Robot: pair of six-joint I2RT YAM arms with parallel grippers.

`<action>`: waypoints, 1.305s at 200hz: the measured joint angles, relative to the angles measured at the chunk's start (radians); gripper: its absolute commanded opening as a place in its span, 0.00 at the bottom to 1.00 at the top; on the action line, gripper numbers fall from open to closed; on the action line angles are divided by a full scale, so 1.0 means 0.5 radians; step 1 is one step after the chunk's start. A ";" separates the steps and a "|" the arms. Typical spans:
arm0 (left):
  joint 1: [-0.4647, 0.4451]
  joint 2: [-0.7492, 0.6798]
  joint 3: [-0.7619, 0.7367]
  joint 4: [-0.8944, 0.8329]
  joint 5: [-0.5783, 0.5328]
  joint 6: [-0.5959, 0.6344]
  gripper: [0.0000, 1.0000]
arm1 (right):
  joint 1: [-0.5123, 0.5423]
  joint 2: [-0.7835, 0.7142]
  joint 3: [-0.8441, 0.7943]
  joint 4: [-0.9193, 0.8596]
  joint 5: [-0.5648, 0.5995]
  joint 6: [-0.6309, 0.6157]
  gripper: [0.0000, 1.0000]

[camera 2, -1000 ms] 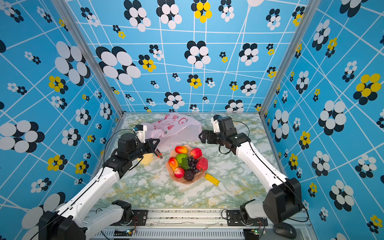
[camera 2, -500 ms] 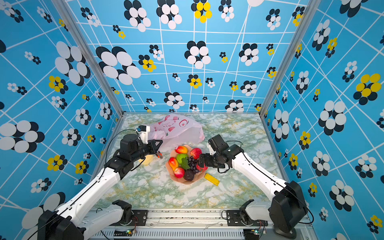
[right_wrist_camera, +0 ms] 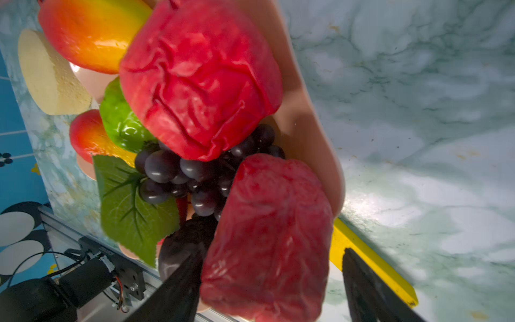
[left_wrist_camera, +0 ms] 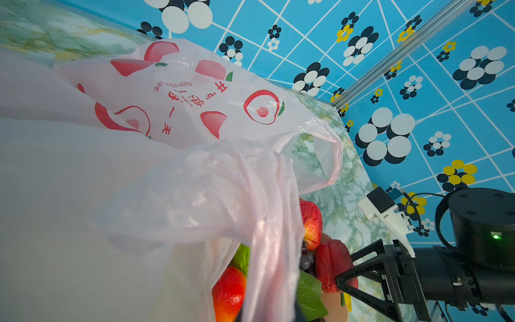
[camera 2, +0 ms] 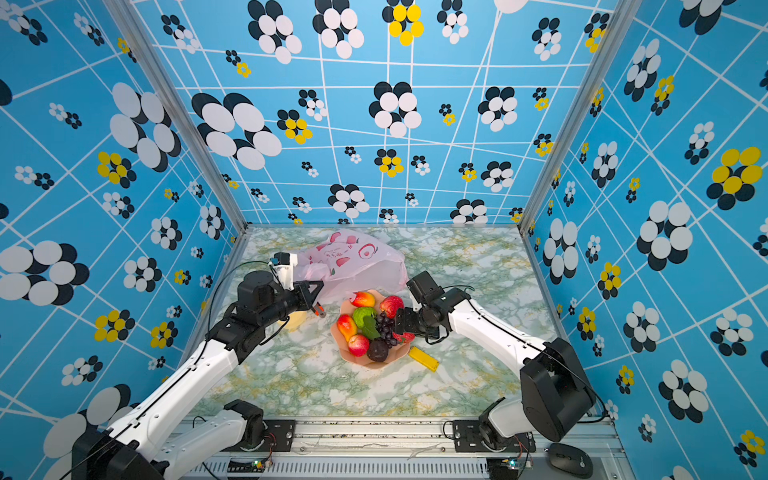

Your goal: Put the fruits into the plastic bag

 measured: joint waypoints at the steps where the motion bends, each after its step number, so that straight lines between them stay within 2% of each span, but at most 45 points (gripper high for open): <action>1: 0.000 0.000 0.000 0.000 0.000 0.000 0.00 | 0.001 0.001 -0.001 0.001 0.001 0.000 0.74; 88: 0.000 0.000 -0.014 0.008 0.000 -0.001 0.00 | 0.027 -0.006 0.004 0.001 0.004 0.018 0.49; 137: 0.000 -0.027 -0.016 0.008 0.002 -0.002 0.00 | 0.027 -0.277 0.027 -0.017 -0.005 0.069 0.46; 179: 0.000 -0.072 -0.050 0.060 0.017 -0.014 0.00 | 0.027 -0.443 0.062 0.128 -0.140 0.192 0.45; 216: -0.008 -0.119 -0.082 0.099 0.033 -0.016 0.00 | 0.028 -0.163 0.266 0.390 -0.304 0.272 0.45; 261: -0.033 -0.134 -0.107 0.227 0.081 0.002 0.00 | 0.031 0.420 0.661 0.597 -0.517 0.344 0.44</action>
